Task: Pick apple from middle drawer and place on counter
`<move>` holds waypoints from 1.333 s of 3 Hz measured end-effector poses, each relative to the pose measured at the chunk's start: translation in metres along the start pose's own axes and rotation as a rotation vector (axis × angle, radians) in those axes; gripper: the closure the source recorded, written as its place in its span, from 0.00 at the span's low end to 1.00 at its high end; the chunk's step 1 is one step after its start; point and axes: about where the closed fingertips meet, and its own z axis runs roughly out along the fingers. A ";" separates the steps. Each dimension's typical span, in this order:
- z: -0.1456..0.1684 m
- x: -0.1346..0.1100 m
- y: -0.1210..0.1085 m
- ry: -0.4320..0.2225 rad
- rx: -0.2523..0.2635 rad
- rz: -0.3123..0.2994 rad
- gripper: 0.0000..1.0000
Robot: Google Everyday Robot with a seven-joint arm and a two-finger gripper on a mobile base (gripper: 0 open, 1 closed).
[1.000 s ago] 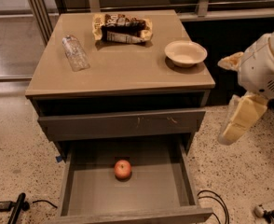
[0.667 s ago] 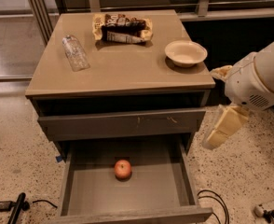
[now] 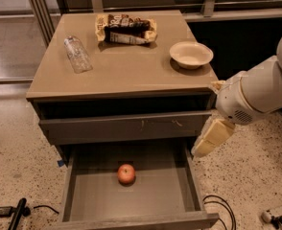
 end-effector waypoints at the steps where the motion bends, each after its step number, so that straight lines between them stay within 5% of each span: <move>1: 0.024 -0.007 0.007 0.004 -0.041 -0.008 0.00; 3: 0.111 0.011 0.011 0.003 -0.132 0.041 0.00; 4: 0.144 0.016 0.010 -0.039 -0.121 0.055 0.00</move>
Offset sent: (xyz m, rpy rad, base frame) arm 0.0284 0.0435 -0.1049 0.0331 0.1371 0.0501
